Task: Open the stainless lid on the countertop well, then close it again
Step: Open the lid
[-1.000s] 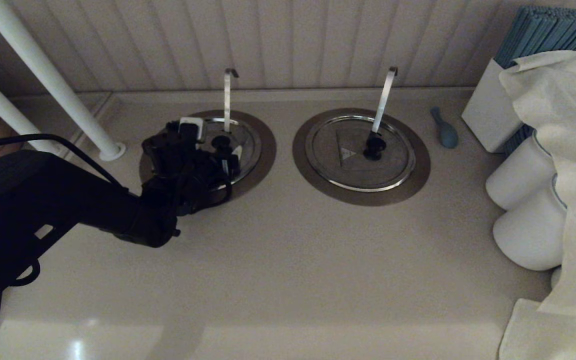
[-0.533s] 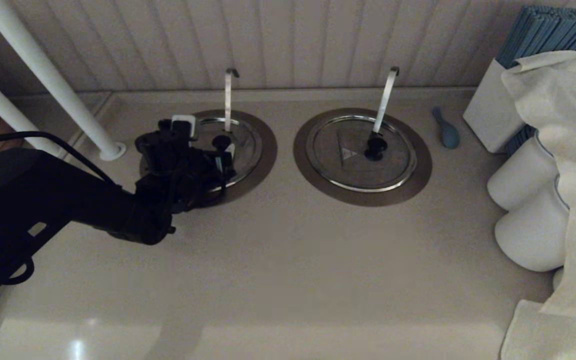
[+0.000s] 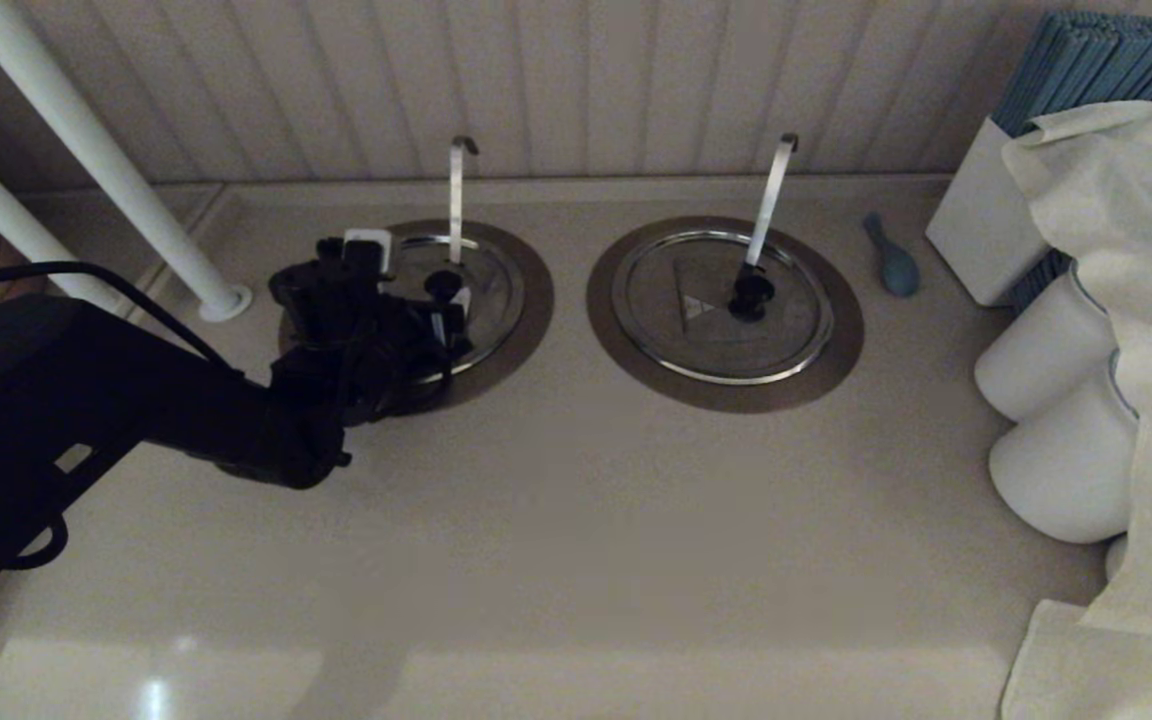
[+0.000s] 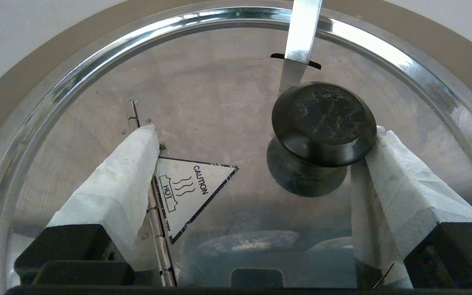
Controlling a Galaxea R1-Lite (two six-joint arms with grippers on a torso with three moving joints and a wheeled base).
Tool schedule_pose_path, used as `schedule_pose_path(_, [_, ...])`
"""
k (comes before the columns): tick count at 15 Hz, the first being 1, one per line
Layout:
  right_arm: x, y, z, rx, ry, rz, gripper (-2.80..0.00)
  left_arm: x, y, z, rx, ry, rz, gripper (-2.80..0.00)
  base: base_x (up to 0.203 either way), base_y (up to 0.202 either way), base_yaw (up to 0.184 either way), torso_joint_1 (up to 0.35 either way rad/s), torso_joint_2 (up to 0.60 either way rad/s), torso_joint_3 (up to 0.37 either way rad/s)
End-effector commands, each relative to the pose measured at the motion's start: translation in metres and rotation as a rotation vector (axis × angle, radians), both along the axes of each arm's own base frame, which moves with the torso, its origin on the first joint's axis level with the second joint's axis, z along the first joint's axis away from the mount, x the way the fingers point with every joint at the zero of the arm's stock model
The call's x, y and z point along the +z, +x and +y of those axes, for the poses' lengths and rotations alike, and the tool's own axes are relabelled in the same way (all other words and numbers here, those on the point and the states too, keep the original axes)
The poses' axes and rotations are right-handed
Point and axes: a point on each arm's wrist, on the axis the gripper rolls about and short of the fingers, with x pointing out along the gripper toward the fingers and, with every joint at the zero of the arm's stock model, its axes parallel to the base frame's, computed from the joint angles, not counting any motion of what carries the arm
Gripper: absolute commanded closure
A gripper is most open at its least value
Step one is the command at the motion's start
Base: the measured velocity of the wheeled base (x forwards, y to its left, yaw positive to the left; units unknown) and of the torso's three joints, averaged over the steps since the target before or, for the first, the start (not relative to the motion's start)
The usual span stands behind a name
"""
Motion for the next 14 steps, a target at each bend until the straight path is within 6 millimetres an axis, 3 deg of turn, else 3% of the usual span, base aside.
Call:
schedule_pose_path(1, [0.000, 0.000, 0.000, 0.000, -0.001, 0.000, 0.00, 0.005, -0.002, 0.001, 0.001, -0.006, -0.018, -2.80, 0.000, 0.000, 0.000, 0.000, 0.00, 0.000])
schedule_pose_path(14, [0.000, 0.000, 0.000, 0.000, -0.001, 0.000, 0.00, 0.026, -0.008, 0.012, 0.021, -0.029, -0.064, -2.80, 0.000, 0.000, 0.000, 0.000, 0.00, 0.000])
